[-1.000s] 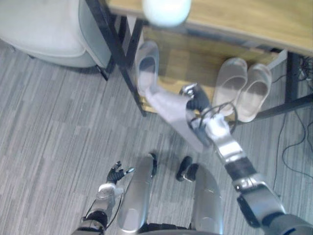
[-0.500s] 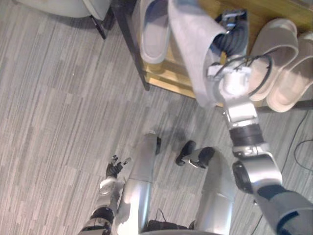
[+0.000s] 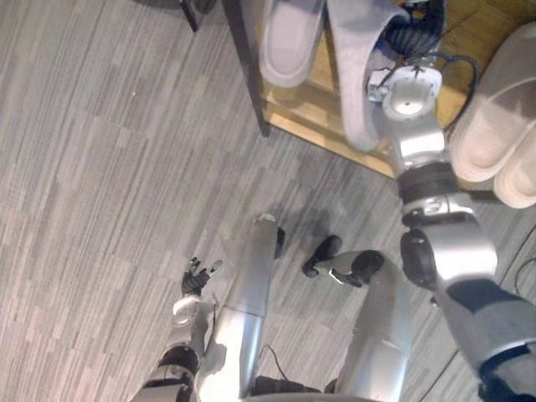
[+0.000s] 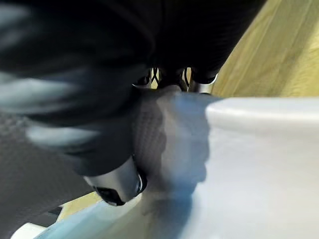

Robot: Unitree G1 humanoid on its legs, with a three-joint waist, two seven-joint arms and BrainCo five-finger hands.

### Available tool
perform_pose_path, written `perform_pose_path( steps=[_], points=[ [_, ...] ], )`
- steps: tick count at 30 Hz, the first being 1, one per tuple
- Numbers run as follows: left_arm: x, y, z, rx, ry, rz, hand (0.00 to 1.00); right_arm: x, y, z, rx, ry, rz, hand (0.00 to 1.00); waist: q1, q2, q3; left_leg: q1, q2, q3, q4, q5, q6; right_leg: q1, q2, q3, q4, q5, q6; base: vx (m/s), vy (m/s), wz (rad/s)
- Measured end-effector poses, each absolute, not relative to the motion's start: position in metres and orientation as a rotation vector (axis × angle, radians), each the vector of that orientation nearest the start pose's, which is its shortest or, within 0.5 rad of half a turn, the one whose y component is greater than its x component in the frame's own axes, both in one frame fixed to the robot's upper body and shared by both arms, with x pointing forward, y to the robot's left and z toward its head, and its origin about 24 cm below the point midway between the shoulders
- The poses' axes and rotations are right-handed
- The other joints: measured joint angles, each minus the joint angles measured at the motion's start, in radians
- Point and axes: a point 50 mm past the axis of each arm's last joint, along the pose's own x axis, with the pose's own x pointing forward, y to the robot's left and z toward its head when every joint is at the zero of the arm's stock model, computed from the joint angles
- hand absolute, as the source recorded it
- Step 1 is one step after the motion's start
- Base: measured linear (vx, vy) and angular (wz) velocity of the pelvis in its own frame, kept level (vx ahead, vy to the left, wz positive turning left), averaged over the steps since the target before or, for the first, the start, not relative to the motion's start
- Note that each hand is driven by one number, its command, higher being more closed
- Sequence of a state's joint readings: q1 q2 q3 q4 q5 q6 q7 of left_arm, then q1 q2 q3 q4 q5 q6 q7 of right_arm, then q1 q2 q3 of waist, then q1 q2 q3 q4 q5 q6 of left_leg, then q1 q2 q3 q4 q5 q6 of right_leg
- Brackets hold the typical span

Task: Organize the slippers on the shoe rack

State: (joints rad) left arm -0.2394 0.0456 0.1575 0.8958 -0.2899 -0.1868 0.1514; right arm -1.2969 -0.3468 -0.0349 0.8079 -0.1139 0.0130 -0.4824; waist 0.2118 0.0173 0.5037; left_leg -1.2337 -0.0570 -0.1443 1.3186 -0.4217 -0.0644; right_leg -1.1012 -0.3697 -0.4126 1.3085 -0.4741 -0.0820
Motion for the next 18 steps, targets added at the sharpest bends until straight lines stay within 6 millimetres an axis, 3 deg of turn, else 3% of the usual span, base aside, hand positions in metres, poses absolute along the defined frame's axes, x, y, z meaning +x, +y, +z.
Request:
perform_pose_path(
  steps=[7, 8, 18],
  points=[
    [0.250, 0.190, -0.076, -0.261, 0.472, 0.396, 0.00, 0.397, -0.186, 0.330, -0.241, -0.591, -0.585, 1.00, 0.003, 0.000, 0.000, -0.018, -0.006, -0.005, -0.004, 0.009, -0.014, -0.019, -0.008, -0.007, 0.013, -0.008, -0.007, -0.02, -0.002, 0.04],
    [0.251, 0.190, -0.076, -0.261, 0.471, 0.395, 0.00, 0.396, -0.189, 0.332, -0.239, -0.594, -0.604, 0.00, 0.003, 0.000, 0.000, -0.020, -0.007, -0.009, -0.005, 0.011, -0.017, -0.019, -0.008, -0.013, 0.013, -0.009, -0.008, -0.02, 0.007, 0.05],
    [0.253, 0.189, -0.074, -0.264, 0.465, 0.391, 0.00, 0.389, -0.218, 0.336, -0.140, -0.585, -0.719, 0.00, 0.007, 0.000, 0.000, -0.019, -0.007, -0.014, -0.015, 0.020, -0.025, -0.019, -0.008, -0.017, 0.012, -0.009, -0.008, -0.02, 0.016, 0.02]
  ],
)
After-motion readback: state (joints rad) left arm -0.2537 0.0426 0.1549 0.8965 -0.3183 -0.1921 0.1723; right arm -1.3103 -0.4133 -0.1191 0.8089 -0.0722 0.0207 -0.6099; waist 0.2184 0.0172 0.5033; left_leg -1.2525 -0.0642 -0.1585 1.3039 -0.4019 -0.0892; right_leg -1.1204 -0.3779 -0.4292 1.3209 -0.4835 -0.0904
